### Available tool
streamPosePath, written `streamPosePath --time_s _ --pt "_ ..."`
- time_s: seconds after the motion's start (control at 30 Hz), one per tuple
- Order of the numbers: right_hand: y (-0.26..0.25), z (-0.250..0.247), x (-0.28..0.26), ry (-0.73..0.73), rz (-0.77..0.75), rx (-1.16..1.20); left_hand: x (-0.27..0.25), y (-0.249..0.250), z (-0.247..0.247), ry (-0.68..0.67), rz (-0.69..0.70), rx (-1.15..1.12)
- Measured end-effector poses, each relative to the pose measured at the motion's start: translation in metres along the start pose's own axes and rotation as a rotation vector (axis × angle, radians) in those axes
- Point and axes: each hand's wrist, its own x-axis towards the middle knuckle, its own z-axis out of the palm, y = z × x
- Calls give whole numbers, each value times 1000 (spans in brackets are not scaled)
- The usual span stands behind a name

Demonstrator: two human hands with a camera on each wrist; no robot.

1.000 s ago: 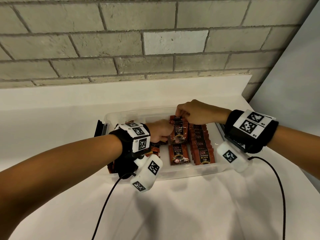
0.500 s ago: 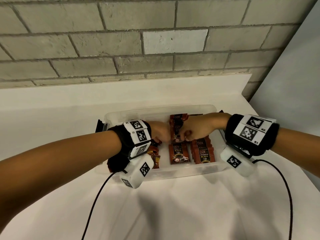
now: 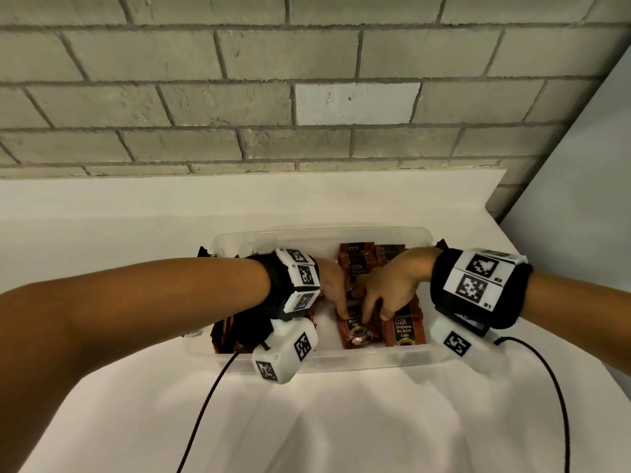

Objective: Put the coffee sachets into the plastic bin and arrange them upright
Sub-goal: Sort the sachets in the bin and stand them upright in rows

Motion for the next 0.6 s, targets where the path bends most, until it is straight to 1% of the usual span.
streamPosePath --time_s 0.1,0.27,0.3,0.4,0.47,0.57,0.6 --pt "-1 1 -2 -1 -21 11 -1 -1 -1 -11 -25 23" --pt "-6 -1 -5 -39 -54 5 -1 -3 2 -81 -78 54" --pt "-6 -3 -6 -37 -65 20 1 -4 3 -87 -69 61" --pt "-8 -5 -9 -37 -130 94 -6 -6 0 -36 17 111" --pt "-11 -6 -8 -28 -154 121 -12 -11 -5 -33 79 120" --pt "-10 -8 -8 37 -154 116 -19 -22 -19 -73 193 138" --pt "-8 -10 -8 75 -148 112 -20 -27 -24 -55 248 185"
